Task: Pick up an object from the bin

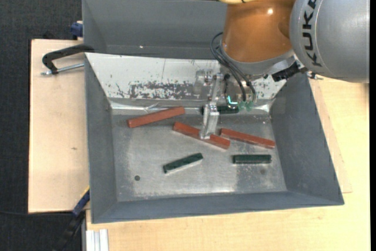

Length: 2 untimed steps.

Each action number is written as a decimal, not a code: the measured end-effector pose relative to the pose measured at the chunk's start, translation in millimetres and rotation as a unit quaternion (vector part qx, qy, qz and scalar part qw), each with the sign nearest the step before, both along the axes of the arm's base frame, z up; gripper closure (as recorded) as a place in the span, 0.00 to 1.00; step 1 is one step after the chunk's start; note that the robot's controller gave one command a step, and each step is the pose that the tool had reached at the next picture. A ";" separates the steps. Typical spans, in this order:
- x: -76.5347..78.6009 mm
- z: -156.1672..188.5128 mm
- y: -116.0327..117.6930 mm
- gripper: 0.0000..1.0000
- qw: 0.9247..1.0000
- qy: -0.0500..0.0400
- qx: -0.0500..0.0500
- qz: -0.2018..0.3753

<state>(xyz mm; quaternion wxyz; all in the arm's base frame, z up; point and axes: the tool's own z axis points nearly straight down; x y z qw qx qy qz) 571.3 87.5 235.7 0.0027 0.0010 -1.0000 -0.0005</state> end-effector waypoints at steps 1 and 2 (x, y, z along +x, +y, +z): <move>1.5 4.1 -0.4 0.00 1.000 -0.004 0.000 -0.001; -2.8 -37.8 -3.5 0.00 1.000 -0.008 0.001 0.016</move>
Offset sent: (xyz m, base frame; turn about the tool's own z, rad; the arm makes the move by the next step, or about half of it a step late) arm -0.0223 -0.0148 -0.1657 -0.1173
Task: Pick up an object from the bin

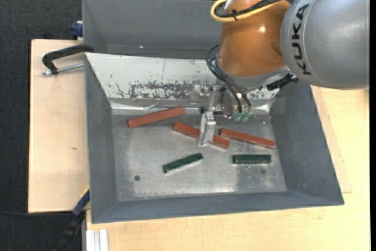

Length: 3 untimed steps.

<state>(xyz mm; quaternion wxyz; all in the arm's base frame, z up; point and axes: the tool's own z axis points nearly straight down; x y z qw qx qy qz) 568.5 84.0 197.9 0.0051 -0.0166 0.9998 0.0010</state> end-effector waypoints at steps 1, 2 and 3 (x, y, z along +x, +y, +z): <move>-12.4 -62.3 -26.1 0.00 1.000 0.003 0.000 0.007; -22.3 -123.0 -41.8 1.00 0.995 -0.005 0.000 0.097; -26.4 -126.4 -42.6 0.00 0.995 0.003 -0.001 0.098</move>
Offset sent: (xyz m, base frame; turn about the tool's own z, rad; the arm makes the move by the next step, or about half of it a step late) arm -0.0278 -0.0437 -0.1279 -0.1967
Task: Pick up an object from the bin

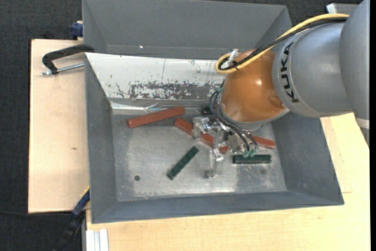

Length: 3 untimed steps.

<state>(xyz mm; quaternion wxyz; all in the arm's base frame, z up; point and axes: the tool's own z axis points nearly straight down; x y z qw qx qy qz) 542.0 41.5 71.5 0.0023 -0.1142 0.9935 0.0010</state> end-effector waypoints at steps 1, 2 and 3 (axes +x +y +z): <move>0.0 0.0 0.0 0.00 1.000 0.000 0.000 0.000; -28.3 -0.8 65.9 1.00 0.988 0.002 -0.001 0.156; -28.3 -0.8 65.8 1.00 0.988 0.002 -0.001 0.156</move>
Offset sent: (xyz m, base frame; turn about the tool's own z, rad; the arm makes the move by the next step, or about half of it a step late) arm -0.0289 0.0644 -0.0015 -0.3140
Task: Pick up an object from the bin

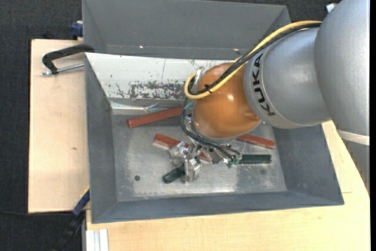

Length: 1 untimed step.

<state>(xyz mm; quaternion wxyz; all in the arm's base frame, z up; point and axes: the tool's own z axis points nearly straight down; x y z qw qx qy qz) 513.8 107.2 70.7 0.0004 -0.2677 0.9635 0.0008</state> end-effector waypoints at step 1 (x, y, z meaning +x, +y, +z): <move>23.9 163.8 -2.6 1.00 1.000 -0.005 0.001 0.021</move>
Offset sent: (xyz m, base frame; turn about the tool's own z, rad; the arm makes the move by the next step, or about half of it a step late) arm 0.0000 0.0000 0.0000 0.0000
